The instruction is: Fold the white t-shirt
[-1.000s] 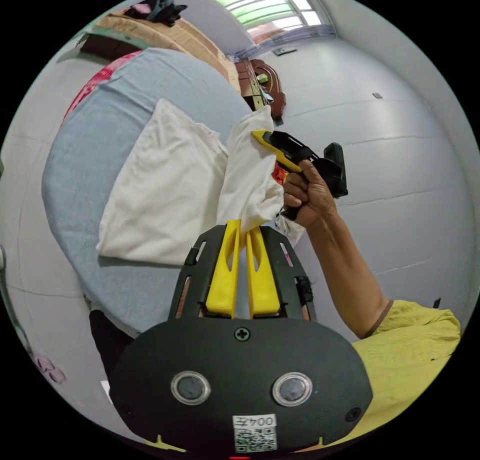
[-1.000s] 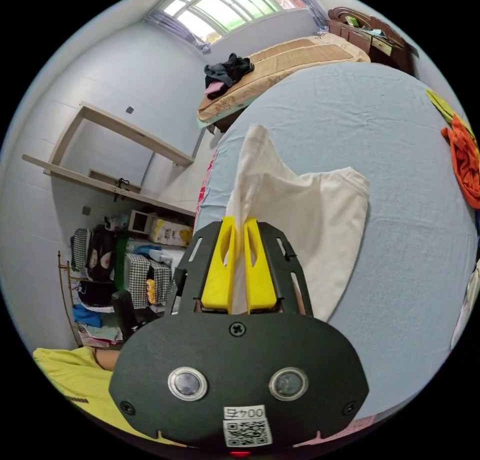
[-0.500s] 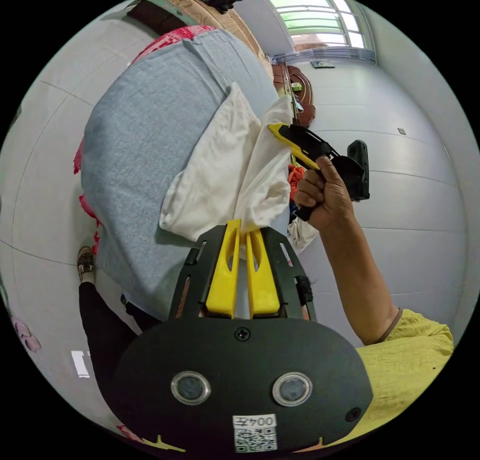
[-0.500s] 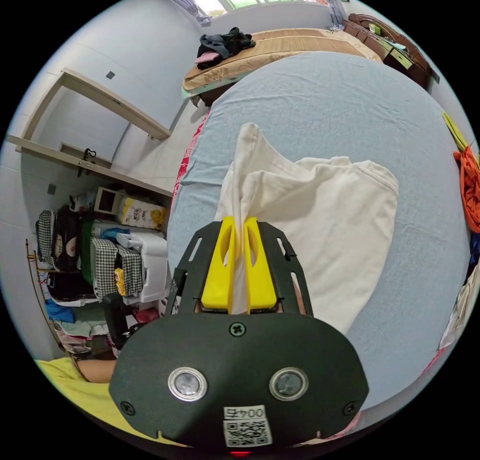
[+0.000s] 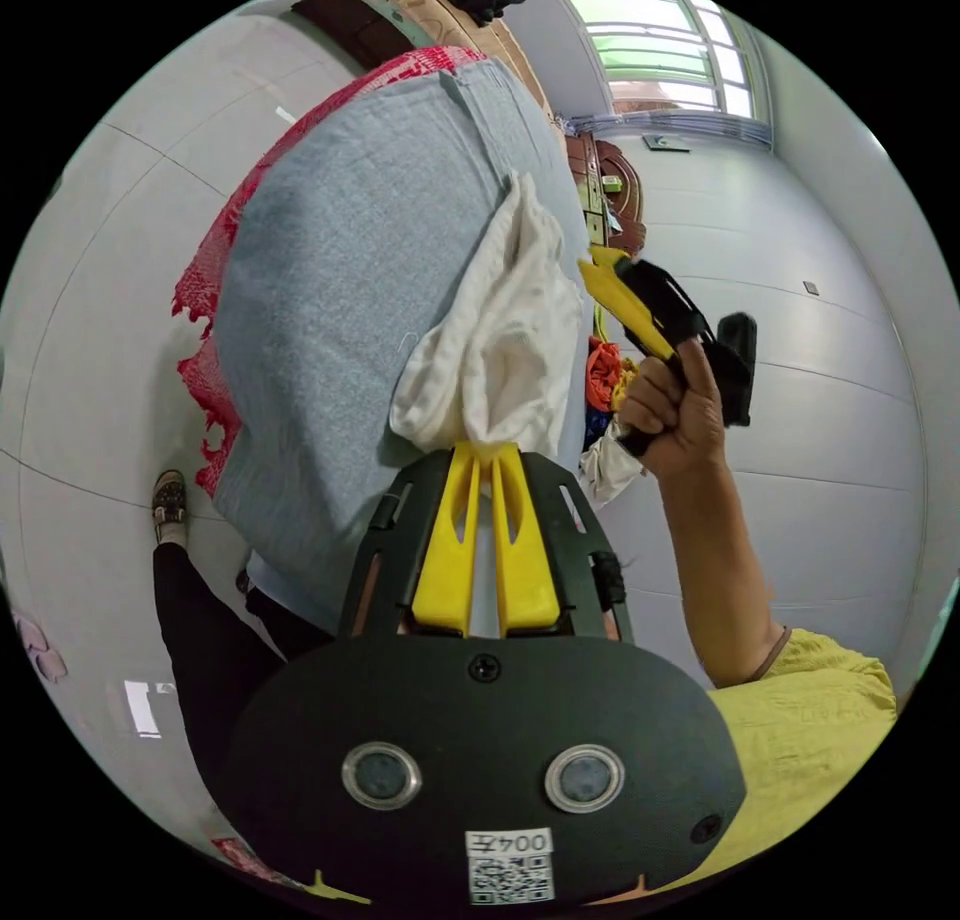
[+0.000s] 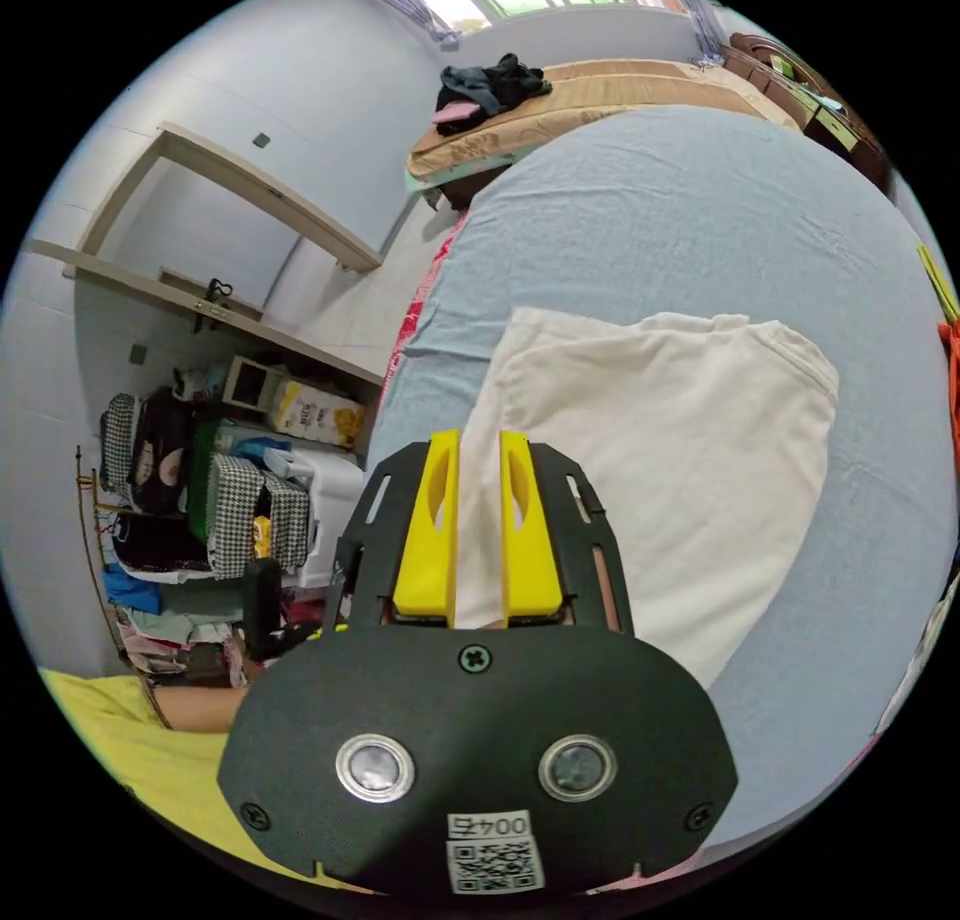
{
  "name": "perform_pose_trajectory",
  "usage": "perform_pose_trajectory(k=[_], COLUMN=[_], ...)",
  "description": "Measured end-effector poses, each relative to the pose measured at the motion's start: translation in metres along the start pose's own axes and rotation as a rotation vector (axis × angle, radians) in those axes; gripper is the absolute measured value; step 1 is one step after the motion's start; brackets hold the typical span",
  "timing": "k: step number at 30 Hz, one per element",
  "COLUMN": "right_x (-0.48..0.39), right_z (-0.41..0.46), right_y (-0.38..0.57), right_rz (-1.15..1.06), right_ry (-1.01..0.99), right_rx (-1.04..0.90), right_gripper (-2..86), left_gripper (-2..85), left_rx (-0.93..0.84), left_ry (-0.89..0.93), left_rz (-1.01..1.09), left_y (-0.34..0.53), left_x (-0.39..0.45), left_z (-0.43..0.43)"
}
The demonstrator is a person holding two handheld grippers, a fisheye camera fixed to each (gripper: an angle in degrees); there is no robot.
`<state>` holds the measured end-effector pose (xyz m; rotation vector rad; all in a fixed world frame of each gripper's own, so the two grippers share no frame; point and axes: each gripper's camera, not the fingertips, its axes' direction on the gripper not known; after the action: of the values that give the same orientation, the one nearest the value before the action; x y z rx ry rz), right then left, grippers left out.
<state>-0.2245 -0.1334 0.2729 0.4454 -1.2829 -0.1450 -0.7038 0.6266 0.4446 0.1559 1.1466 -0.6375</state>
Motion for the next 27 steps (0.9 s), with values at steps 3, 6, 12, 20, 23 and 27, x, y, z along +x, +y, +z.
perform_pose_trajectory(k=[3,6,12,20,23,27], right_x=[0.021,0.046,0.064,0.052,0.047,0.042], right_z=[-0.023,-0.034,-0.011,0.033,0.038,0.036], right_y=[0.047,0.115,0.234,0.278,0.281,0.287], right_rz=[0.003,0.029,0.067,0.007,-0.022,-0.050], right_ry=[-0.026,0.009,0.166,0.341,0.384,0.416], right_rx=[0.020,0.009,-0.037,-0.080,-0.075,-0.052], right_gripper=[6.2,5.8,8.3,10.5,10.0,7.9], left_gripper=[3.5,4.3,6.1,5.9,4.2,3.2], left_rx=[-0.004,0.029,0.032,-0.021,-0.013,-0.001], left_ry=[0.012,0.056,0.054,-0.052,-0.110,-0.161], left_rz=[-0.001,-0.008,0.027,0.058,0.059,0.093], left_y=[-0.004,-0.007,-0.018,-0.036,-0.038,-0.035], left_x=[-0.011,-0.022,-0.027,-0.018,-0.014,-0.003], left_z=[-0.012,-0.029,-0.048,-0.048,-0.048,-0.047])
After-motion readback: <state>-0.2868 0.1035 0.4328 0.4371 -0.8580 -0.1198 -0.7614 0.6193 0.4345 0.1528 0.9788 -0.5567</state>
